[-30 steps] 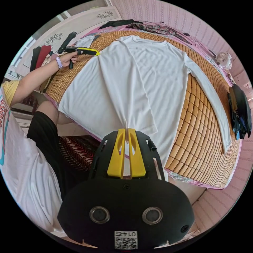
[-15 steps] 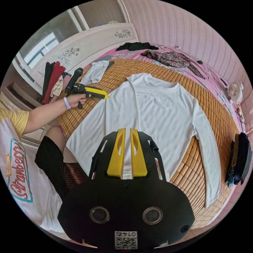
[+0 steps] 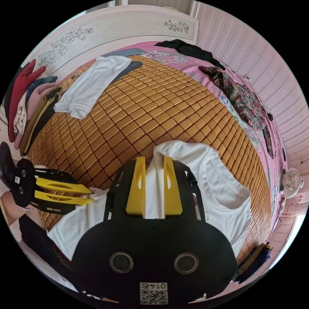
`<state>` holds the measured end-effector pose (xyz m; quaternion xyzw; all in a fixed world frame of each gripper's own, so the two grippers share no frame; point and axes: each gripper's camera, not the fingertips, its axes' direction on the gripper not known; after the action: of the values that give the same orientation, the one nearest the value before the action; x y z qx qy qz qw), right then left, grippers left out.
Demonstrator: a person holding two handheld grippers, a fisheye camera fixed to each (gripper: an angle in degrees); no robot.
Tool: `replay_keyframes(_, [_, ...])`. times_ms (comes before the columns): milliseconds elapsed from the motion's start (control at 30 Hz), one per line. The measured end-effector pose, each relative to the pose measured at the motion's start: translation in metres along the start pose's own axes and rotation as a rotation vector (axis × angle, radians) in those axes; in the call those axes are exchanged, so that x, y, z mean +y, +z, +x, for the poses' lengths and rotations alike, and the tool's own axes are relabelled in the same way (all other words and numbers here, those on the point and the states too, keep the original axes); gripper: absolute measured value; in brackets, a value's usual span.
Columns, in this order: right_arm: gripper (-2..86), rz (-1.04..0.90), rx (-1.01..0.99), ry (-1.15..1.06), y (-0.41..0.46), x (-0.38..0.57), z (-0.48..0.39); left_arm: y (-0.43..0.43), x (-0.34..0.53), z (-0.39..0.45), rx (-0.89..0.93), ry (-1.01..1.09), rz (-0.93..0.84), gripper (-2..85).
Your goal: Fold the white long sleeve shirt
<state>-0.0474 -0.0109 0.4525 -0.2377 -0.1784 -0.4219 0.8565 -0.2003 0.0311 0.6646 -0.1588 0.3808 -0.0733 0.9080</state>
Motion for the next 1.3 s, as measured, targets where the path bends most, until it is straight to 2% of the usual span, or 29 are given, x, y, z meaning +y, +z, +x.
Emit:
replay_keyframes(133, [0.1,0.092,-0.108,0.127,-0.015,0.000,0.039,-0.006,0.004,-0.011,0.000,0.000,0.049,-0.2])
replay_keyframes(233, [0.4,0.075,-0.239,0.271,-0.001,0.004,0.074,-0.003,0.004,-0.022,-0.022,-0.027,0.059,0.1])
replay_keyframes(333, [2.9,0.085,-0.205,0.247,-0.010,0.016,0.081,0.003,0.004,-0.033,0.030,-0.096,0.058,2.7])
replay_keyframes(433, [6.4,0.222,-0.190,0.194,-0.066,0.057,0.085,-0.016,0.012,-0.023,-0.057,-0.090,0.099,4.9])
replay_keyframes(567, [6.9,0.305,-0.120,0.171,-0.141,0.177,0.084,-0.039,0.029,0.019,-0.143,0.015,0.139,4.9])
replay_keyframes(667, [6.1,0.250,-0.078,0.328,-0.162,0.281,0.083,-0.031,0.046,0.069,0.014,0.112,0.110,4.4])
replay_keyframes(733, [5.4,0.210,-0.105,0.452,-0.160,0.339,0.080,-0.005,0.054,0.116,0.183,0.163,0.058,4.4])
replay_keyframes(800, [5.8,0.141,-0.190,0.565,-0.147,0.396,0.073,0.022,0.055,0.151,0.242,0.198,-0.003,4.8])
replay_keyframes(900, [7.0,0.100,-0.223,0.637,-0.131,0.433,0.063,0.063,0.049,0.199,0.263,0.242,-0.086,6.4])
replay_keyframes(1000, [4.9,0.068,-0.230,0.658,-0.114,0.447,0.064,0.092,0.040,0.229,0.191,0.282,-0.134,7.3])
replay_keyframes(1100, [1.2,0.060,-0.274,0.635,-0.108,0.452,0.070,0.126,0.038,0.237,0.119,0.277,-0.272,6.1])
replay_keyframes(1167, [0.4,0.117,-0.266,0.581,-0.120,0.458,0.069,0.128,0.042,0.240,0.125,0.299,-0.274,2.7])
replay_keyframes(1300, [0.4,0.148,-0.233,0.339,-0.150,0.479,0.049,0.105,0.069,0.259,0.240,0.429,-0.248,3.1])
